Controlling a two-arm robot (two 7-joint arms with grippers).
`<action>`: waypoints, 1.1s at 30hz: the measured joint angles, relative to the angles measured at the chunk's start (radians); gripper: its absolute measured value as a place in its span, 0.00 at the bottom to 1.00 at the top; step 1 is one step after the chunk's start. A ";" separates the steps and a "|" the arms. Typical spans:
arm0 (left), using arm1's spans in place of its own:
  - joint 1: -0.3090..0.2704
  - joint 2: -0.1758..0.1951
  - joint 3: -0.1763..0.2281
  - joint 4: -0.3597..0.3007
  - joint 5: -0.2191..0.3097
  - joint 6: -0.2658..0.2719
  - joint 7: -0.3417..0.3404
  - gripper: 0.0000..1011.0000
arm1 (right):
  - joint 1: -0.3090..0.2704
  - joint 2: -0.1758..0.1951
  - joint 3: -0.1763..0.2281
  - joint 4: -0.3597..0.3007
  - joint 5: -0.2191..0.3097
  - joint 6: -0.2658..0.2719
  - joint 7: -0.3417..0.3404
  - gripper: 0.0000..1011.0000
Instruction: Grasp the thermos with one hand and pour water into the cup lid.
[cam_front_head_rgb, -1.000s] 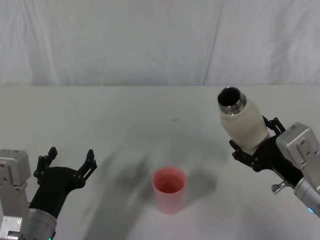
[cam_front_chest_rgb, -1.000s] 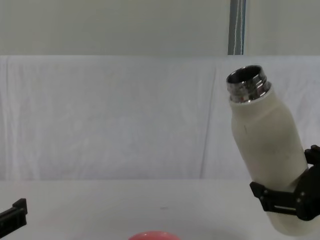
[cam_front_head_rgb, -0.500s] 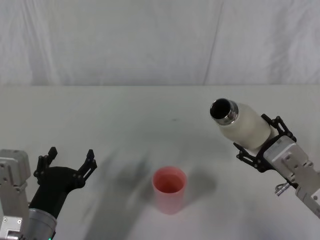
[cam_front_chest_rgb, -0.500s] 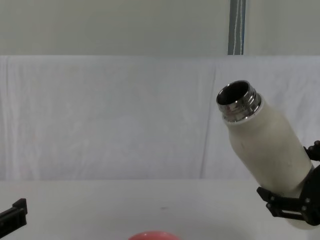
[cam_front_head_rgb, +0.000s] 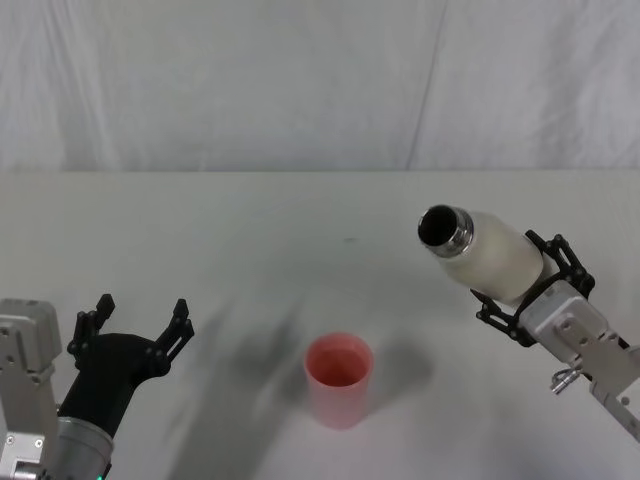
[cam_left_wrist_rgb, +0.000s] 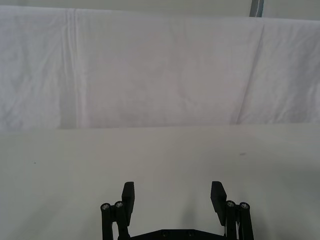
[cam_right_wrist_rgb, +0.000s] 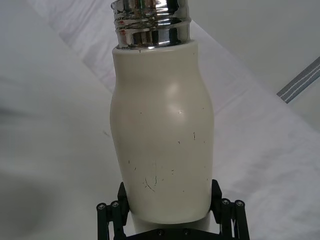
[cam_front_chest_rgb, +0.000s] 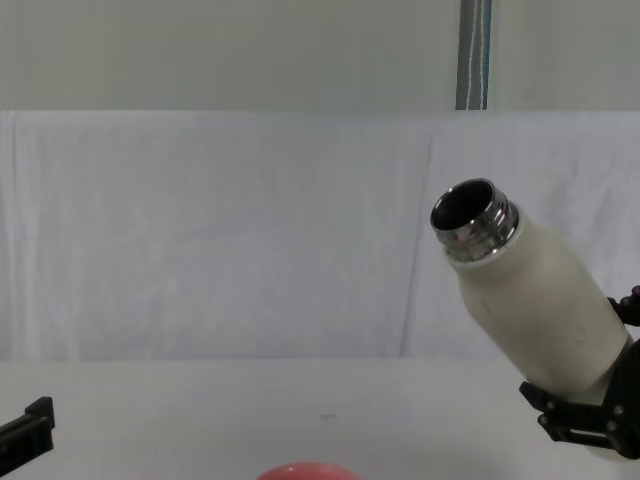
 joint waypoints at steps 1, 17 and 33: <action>0.000 0.000 0.000 0.000 0.000 0.000 0.000 0.99 | -0.001 -0.002 -0.001 0.002 -0.008 -0.001 -0.003 0.95; 0.000 0.000 0.000 0.000 0.000 0.000 0.000 0.99 | 0.004 -0.003 -0.030 0.031 -0.097 -0.015 -0.027 0.95; 0.000 0.000 0.000 0.000 0.000 0.000 0.000 0.99 | 0.009 0.005 -0.049 0.047 -0.162 -0.029 -0.051 0.95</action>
